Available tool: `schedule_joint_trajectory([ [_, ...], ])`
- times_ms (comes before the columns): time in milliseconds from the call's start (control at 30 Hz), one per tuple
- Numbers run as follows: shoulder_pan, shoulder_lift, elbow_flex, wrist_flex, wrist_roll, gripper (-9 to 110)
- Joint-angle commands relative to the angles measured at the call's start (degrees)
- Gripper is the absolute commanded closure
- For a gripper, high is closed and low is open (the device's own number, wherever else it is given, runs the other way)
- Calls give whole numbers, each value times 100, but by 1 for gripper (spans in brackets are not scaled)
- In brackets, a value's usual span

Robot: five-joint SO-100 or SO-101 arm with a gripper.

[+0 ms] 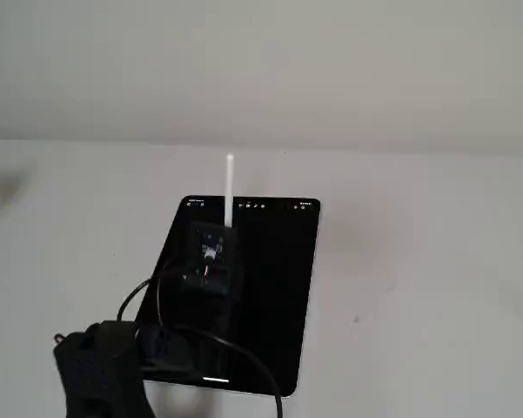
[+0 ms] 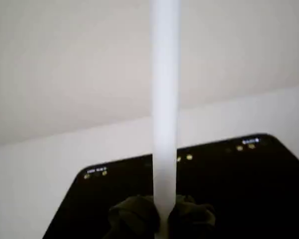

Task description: Draw a line in the middle of the ipad using the apple pencil

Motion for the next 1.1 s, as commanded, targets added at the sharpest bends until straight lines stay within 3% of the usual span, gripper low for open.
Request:
schedule_joint_trajectory([
  [0, 132, -246, -993, 105, -193, 102],
  [567, 167, -1020, -2030, 527, -431, 102],
  [1067, 79, -1529, -1969, -70, -879, 102],
])
